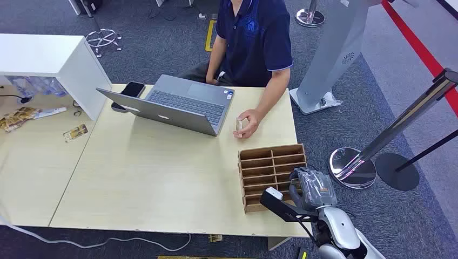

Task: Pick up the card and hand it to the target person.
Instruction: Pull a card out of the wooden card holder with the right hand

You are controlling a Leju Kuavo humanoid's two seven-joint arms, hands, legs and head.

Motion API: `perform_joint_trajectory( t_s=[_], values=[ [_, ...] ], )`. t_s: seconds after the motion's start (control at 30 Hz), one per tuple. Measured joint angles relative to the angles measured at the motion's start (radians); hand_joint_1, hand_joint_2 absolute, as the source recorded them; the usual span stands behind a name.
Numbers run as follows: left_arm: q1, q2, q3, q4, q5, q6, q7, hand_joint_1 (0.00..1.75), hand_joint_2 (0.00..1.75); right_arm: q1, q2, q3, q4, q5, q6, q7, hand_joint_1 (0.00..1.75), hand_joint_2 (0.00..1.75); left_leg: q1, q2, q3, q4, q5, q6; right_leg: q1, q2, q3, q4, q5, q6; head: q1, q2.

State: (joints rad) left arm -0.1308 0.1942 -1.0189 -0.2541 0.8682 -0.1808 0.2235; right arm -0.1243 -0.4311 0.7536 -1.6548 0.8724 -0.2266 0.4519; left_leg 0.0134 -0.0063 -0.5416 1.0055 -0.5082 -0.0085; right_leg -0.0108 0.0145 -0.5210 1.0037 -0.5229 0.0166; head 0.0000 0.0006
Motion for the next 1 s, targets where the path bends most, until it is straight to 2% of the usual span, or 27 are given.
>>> perform_joint_trajectory(
  t_s=[0.2,0.33,0.43,1.0],
  values=[
    [0.0,0.0,0.0,0.0,0.0,0.0,0.0,0.0,0.0,0.0,0.0,0.0,0.001,0.001,-0.007,0.009,1.13,1.75,0.0,0.0,0.0,0.0,0.0,0.0,0.0,0.0,0.0,0.0,0.0,0.0,0.0,0.0],
    [0.0,0.0,0.0,0.0,-0.001,0.0,0.0,0.0,0.0,0.0,-0.001,0.0,0.002,0.004,-0.012,0.016,1.33,1.75,0.0,0.0,0.0,0.0,0.0,0.0,0.0,0.0,0.0,0.0,0.0,0.0,0.0,0.0],
    [0.0,0.0,0.0,0.0,-0.001,0.0,0.0,0.0,0.0,0.0,-0.001,-0.001,0.003,0.006,-0.012,0.018,1.4,1.75,0.0,0.0,0.0,0.0,0.0,0.0,0.0,0.0,0.0,0.0,0.0,0.0,0.0,0.0],
    [0.0,0.0,0.0,0.0,-0.002,0.0,0.0,0.0,0.0,-0.003,-0.001,-0.002,0.002,0.014,-0.019,0.018,1.5,1.75,0.0,0.0,0.0,0.0,0.0,0.0,0.0,0.0,0.0,0.0,0.0,0.0,0.0,0.0]
  ],
)
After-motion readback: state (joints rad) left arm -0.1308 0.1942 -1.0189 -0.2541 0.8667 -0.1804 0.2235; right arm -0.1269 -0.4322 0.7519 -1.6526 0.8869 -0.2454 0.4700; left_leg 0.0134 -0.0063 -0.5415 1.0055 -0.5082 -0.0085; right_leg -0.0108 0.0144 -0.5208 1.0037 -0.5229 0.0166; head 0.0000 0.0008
